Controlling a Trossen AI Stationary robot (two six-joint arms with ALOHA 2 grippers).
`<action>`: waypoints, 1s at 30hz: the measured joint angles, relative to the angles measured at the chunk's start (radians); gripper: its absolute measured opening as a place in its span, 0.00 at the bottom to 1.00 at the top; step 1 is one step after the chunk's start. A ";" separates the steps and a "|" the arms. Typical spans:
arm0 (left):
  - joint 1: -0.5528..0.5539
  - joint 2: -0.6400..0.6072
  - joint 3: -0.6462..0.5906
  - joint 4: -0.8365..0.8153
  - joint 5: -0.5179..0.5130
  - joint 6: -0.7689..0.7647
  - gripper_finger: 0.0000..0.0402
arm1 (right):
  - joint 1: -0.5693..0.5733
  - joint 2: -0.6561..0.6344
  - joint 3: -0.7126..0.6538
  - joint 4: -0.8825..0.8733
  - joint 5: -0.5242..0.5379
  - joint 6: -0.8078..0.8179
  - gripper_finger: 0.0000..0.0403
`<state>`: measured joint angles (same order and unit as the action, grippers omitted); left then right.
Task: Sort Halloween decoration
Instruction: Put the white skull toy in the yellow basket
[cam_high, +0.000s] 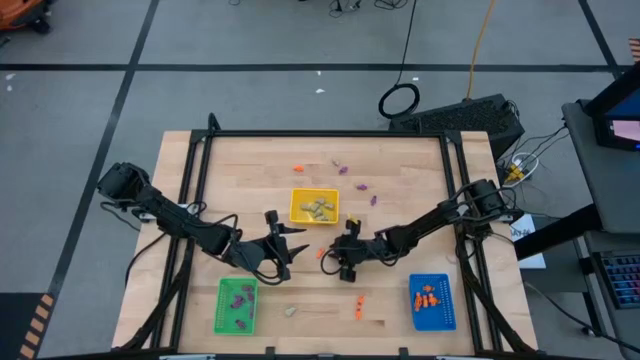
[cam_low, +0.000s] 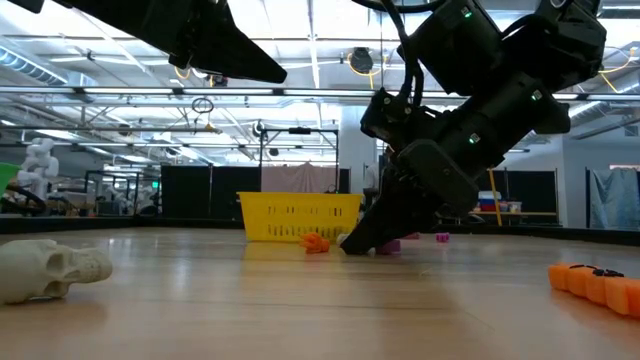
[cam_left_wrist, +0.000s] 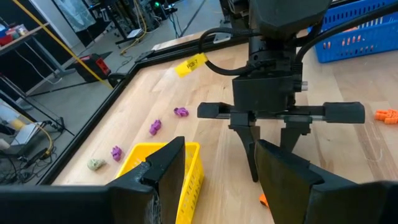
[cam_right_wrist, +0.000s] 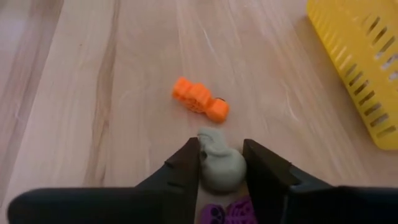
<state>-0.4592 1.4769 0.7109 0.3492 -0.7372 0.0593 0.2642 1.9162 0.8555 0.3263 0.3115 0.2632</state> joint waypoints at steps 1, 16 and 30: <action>0.000 0.000 0.000 0.000 0.000 0.000 0.48 | 0.000 -0.002 0.000 -0.001 0.000 0.004 0.23; -0.001 0.000 0.000 -0.001 0.000 0.000 0.48 | 0.013 -0.126 -0.005 -0.058 -0.030 0.012 0.20; -0.001 0.000 0.000 -0.059 0.000 -0.027 0.48 | 0.072 -0.491 -0.011 -0.262 -0.033 -0.081 0.20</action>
<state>-0.4606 1.4769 0.7113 0.2904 -0.7375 0.0328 0.3362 1.4256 0.8448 0.0642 0.2782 0.1823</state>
